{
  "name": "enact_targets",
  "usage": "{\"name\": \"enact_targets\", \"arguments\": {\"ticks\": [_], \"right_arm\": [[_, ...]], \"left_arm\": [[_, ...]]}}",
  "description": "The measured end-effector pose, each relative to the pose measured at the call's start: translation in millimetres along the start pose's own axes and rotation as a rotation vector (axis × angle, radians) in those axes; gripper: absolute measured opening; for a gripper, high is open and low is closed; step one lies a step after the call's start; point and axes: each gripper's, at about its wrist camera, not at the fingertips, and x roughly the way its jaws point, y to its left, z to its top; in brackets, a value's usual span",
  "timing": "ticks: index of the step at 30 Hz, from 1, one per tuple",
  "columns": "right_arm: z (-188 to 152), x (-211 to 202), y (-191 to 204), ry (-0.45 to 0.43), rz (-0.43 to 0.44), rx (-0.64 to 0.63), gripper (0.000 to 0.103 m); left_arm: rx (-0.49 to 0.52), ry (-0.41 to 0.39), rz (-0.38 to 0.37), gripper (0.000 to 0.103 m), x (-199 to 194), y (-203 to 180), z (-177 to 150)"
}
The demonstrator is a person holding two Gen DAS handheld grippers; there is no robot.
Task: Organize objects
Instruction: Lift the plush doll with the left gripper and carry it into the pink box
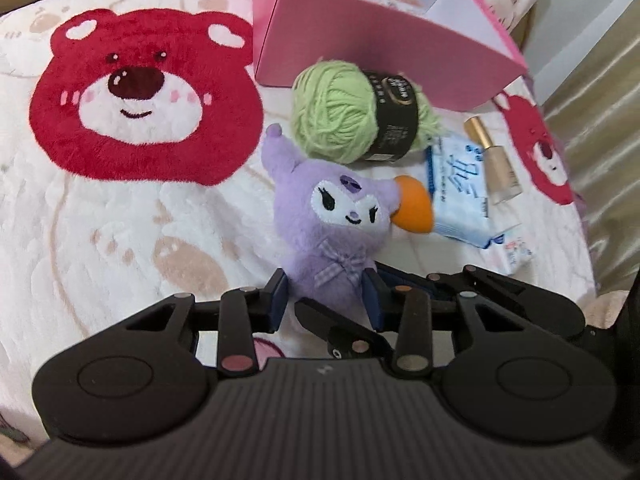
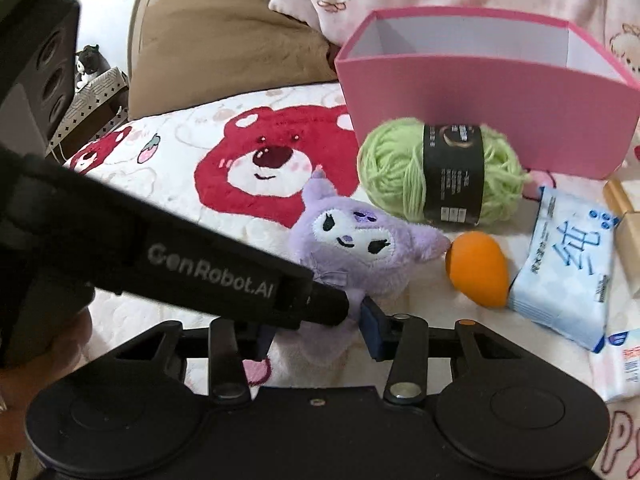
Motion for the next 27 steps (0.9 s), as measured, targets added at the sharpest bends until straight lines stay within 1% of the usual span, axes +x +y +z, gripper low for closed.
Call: {"name": "enact_targets", "arguments": {"ticks": [5,8,12,15,17,21,23,27], "right_arm": [[3,-20,13,-0.014,-0.029,-0.095,0.049],[12,-34,20,-0.031,-0.045,-0.142,0.048],[33,-58,17,-0.07,-0.058,-0.181,0.049],[55,-75,16,-0.095,-0.058,-0.242,0.049],[70,-85,13,-0.108,-0.062,-0.25,0.049],[95,-106,13,-0.182,-0.086,-0.284,0.049],[109,-110,9,-0.201,-0.087,-0.289,0.049],[143,-105,-9,-0.205,-0.074,-0.292,0.049]], "left_arm": [[0.021,-0.053,0.005,0.036,-24,-10,-11],[0.016,-0.078,-0.019,0.036,-41,-16,-8],[0.045,-0.097,-0.061,0.037,-65,-31,12],[0.059,-0.113,-0.082,0.037,-81,-43,30],[0.058,-0.126,-0.087,0.036,-91,-52,40],[0.071,-0.203,-0.096,0.037,-114,-71,59],[0.072,-0.225,-0.099,0.037,-119,-76,71],[0.047,-0.222,-0.098,0.037,-116,-79,106]]}}
